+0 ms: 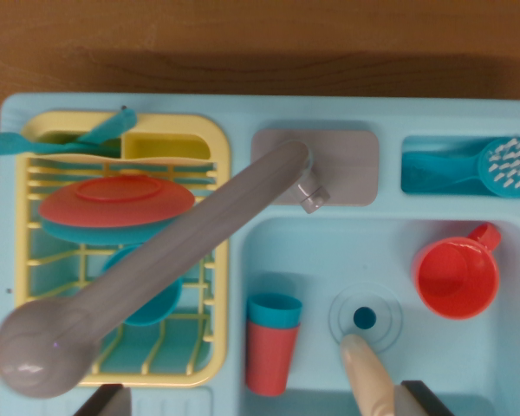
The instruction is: Pick detergent from the sink
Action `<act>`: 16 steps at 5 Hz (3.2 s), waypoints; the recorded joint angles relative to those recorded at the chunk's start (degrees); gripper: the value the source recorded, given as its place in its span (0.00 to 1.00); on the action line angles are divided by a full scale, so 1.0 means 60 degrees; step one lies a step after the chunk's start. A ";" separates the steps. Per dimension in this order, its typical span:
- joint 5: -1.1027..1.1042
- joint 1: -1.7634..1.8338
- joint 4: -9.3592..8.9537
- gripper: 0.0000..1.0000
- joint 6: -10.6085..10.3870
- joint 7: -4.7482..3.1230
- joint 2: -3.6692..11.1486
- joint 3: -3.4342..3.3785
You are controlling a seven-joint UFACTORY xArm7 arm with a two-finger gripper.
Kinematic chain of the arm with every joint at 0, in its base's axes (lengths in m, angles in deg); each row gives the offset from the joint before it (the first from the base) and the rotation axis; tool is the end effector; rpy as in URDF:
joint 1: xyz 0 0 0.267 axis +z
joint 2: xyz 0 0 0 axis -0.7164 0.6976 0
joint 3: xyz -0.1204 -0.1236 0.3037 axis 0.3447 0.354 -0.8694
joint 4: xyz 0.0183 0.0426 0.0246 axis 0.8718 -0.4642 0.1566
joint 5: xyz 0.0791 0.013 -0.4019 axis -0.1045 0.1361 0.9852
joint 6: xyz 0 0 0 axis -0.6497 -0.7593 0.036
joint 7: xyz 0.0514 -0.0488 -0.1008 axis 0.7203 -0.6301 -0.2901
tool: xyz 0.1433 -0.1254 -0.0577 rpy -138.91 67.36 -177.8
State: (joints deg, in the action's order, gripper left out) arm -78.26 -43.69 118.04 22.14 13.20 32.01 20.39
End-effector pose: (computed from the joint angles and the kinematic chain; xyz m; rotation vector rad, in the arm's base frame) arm 0.5396 0.0032 0.3445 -3.1375 -0.0031 0.0645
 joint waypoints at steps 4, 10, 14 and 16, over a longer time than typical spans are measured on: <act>0.0002 -0.0091 -0.0647 0.00 -0.0597 -0.0436 0.0035 0.0087; 0.0005 -0.0258 -0.1838 0.00 -0.1696 -0.1241 0.0100 0.0246; 0.0007 -0.0383 -0.2734 0.00 -0.2522 -0.1845 0.0148 0.0366; 0.0008 -0.0447 -0.3187 0.00 -0.2939 -0.2151 0.0173 0.0427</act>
State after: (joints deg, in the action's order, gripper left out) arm -78.21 -46.37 98.92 4.51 0.29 33.05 22.95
